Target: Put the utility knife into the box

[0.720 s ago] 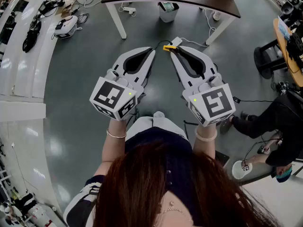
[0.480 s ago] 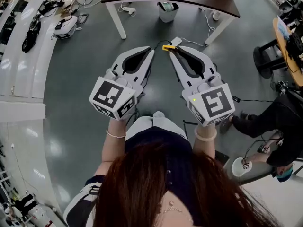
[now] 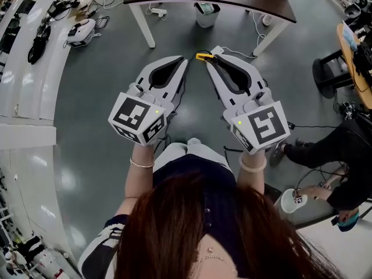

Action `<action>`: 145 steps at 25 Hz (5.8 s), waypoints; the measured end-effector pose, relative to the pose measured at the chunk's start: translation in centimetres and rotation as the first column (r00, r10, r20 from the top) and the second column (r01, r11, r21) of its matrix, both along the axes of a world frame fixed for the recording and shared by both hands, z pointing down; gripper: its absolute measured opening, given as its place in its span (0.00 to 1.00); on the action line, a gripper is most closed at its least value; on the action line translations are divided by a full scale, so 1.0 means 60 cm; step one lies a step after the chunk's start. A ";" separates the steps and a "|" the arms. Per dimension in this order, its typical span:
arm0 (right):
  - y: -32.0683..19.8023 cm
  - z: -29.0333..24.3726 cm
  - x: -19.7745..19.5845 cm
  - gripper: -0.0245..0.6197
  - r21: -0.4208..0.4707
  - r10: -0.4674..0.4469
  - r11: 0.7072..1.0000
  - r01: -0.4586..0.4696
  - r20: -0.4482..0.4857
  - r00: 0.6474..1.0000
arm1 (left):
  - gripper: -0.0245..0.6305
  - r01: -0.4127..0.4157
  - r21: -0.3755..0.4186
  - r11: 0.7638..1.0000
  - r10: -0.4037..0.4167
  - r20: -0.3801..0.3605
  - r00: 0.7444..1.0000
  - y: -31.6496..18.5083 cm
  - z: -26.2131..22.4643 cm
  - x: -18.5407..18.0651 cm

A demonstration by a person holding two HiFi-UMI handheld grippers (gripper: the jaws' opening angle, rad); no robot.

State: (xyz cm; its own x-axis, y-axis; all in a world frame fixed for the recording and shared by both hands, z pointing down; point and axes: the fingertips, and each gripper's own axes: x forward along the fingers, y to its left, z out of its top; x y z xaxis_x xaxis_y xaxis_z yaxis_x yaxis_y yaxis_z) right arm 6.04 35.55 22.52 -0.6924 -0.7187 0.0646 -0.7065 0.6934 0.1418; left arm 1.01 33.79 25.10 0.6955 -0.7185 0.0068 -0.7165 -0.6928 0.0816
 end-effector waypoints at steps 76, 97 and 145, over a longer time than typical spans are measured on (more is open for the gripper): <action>-1.236 0.076 -0.108 0.13 -0.111 -0.174 0.978 0.177 0.038 0.984 | 0.04 0.189 -0.111 0.976 -0.193 -0.029 0.981 -1.203 0.087 -0.118; -1.362 0.412 -0.138 0.13 -0.495 -0.125 0.862 0.109 0.001 0.992 | 0.04 0.197 -0.378 0.905 -0.236 -0.061 0.970 -1.303 0.314 -0.129; -1.277 0.090 -0.103 0.06 -0.136 -0.130 0.981 0.138 0.072 0.989 | 0.04 0.160 -0.070 0.985 -0.164 -0.051 0.985 -1.227 0.062 -0.128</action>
State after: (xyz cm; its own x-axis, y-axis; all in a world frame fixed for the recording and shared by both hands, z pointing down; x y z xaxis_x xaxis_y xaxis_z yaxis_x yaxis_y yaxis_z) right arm -0.12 -41.10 27.94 -0.7876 -0.6060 0.1119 -0.6102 0.7922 -0.0046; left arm -6.69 -39.81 28.84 0.5704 -0.8211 0.0215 -0.8119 -0.5596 0.1663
